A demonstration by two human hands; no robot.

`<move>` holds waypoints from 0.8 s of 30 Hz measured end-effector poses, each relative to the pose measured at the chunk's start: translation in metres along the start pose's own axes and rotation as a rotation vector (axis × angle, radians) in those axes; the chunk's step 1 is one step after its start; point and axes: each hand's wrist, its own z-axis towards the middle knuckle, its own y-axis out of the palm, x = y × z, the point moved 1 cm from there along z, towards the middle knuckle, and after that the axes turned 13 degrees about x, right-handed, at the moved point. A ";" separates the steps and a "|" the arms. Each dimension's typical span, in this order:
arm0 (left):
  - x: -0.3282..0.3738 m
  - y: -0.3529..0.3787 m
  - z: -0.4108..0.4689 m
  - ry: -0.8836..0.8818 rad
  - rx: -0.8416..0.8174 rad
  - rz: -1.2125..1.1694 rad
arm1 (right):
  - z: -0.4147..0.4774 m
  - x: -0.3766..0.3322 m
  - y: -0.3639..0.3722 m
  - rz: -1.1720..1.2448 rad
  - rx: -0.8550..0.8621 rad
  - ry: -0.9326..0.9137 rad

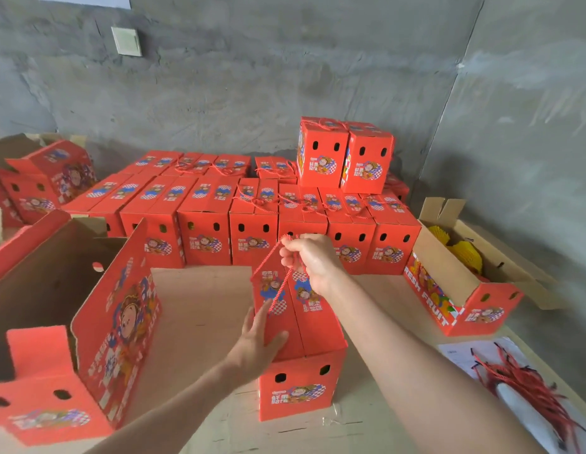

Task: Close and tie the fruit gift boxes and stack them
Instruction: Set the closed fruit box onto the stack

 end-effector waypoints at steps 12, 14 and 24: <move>0.013 -0.020 0.006 0.031 -0.170 -0.510 | -0.004 -0.046 0.019 -0.015 0.276 -0.073; 0.031 -0.033 0.019 0.106 -0.226 -0.528 | 0.005 -0.069 0.017 -0.016 0.293 -0.118; 0.162 -0.077 0.105 0.227 -0.122 -0.454 | 0.063 -0.221 -0.026 0.139 0.289 -0.419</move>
